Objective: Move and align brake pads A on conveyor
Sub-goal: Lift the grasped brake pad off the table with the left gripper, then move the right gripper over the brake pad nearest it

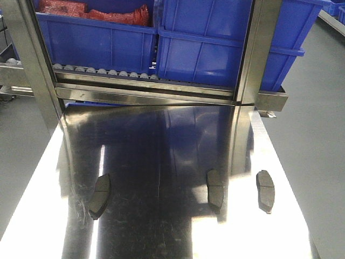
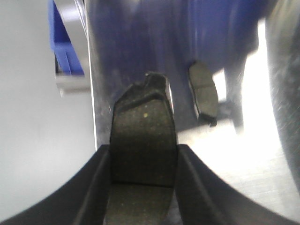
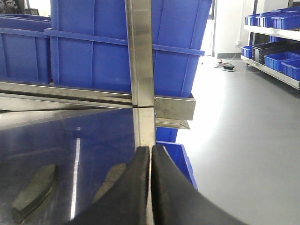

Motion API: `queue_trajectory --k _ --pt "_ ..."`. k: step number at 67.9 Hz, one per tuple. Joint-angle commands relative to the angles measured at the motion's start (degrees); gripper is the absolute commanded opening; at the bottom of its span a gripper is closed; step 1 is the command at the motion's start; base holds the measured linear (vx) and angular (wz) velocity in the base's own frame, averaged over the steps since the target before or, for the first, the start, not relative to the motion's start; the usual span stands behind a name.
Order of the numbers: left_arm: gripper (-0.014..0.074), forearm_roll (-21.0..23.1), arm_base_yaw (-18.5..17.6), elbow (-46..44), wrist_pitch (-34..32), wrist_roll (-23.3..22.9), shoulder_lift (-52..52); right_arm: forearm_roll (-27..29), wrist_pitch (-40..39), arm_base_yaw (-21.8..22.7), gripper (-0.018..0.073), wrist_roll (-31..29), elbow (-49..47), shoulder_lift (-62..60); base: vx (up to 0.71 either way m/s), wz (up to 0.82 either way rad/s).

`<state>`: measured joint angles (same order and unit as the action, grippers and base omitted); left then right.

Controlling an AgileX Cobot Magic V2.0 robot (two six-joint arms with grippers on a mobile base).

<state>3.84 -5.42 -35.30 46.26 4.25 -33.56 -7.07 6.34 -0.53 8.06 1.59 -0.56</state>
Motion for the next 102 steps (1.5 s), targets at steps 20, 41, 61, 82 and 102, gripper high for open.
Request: queue_trajectory --k 20,41,61,82,102 --pt "-0.0006 1.3 -0.4 9.6 -7.9 -0.8 22.3 -0.5 -4.0 -0.1 -0.0011 -0.5 0.7 -0.8 0.00 0.00" --pt "-0.0006 2.4 -0.4 10.5 -10.5 -0.8 26.7 -0.5 -4.0 -0.1 -0.0011 -0.5 0.7 -0.7 0.00 0.00" --pt "-0.0006 2.3 -0.4 10.5 -10.4 -0.8 26.7 -0.9 -4.0 -0.1 -0.0011 -0.8 0.7 -0.7 0.00 0.00" --pt "-0.0006 2.3 -0.4 10.5 -10.4 -0.8 26.7 -0.8 -5.6 -0.1 -0.0011 -1.3 0.6 -0.7 0.00 0.00" --pt "-0.0006 2.3 -0.4 10.5 -10.4 -0.8 26.7 0.3 -7.6 -0.1 -0.0011 -0.3 -4.9 -0.7 0.00 0.00"
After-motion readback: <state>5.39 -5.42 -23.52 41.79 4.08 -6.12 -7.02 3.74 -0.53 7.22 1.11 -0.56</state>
